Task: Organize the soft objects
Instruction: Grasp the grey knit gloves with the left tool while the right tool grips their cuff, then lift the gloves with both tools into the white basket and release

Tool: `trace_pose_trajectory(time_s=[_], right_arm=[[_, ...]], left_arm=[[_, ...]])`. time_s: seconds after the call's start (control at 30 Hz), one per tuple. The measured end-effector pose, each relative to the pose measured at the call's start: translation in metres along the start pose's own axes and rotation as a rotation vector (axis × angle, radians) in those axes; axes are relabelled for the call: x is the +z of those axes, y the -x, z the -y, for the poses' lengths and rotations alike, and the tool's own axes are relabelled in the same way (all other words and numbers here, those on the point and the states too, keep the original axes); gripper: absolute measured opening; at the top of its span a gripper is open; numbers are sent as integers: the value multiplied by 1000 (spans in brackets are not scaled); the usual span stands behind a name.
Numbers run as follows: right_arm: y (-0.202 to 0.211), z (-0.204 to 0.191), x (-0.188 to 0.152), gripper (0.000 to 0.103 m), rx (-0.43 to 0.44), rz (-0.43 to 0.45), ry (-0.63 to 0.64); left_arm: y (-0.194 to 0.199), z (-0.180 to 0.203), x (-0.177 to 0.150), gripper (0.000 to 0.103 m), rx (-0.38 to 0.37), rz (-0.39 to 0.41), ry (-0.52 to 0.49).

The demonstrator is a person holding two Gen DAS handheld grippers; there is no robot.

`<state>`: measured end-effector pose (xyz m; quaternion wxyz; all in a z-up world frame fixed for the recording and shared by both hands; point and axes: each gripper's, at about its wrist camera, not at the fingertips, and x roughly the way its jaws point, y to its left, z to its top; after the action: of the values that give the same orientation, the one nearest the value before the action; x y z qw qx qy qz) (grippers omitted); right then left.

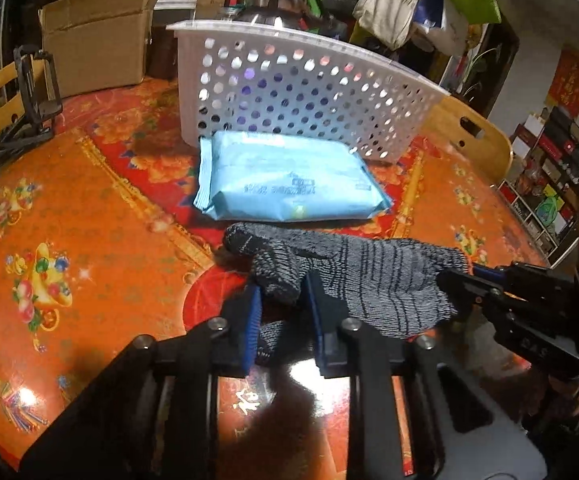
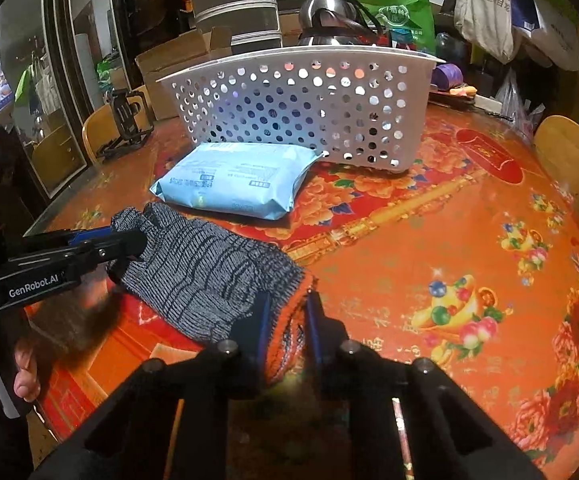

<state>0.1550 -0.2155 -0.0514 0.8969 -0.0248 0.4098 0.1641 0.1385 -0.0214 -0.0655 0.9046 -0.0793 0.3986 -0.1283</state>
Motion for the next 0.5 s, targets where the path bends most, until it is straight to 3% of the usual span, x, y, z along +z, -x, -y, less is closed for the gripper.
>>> trace_pose_trajectory(time_s=[0.5], right_arm=[[18, 5, -3, 12, 42, 104, -27]], left_arm=[[28, 2, -7, 15, -88, 102, -27]])
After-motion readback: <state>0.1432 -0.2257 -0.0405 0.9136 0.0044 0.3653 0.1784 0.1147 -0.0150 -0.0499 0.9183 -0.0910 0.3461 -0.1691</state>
